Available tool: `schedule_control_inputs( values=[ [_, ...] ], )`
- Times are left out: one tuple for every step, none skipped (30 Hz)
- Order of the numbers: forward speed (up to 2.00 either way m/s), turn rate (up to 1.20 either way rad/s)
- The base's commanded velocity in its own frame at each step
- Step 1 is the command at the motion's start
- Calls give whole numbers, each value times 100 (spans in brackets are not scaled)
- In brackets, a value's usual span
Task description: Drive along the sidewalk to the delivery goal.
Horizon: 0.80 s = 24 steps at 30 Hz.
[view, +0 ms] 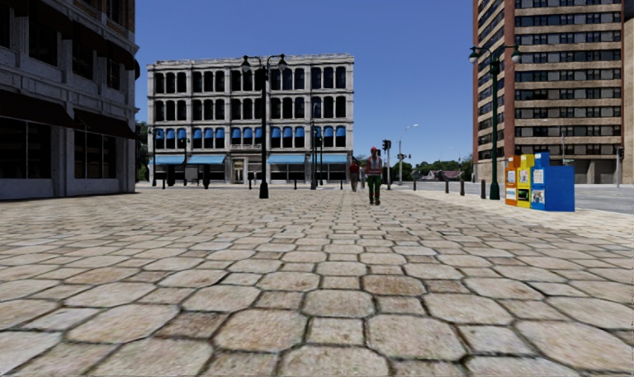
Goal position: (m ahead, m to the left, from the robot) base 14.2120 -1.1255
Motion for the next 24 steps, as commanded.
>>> schedule_control_inputs(
  values=[
    [200, 0],
    [200, 0],
    [200, 0],
    [200, 0],
    [200, 0],
    [200, 0],
    [200, 0],
    [200, 0],
    [200, 0],
    [200, 0],
    [200, 0],
    [200, 0],
    [200, 0],
    [200, 0],
    [200, 0],
    [200, 0],
    [200, 0],
    [200, 0],
    [200, 0],
    [200, 0],
    [200, 0],
    [200, 0],
    [200, 0],
    [200, 0]
  ],
)
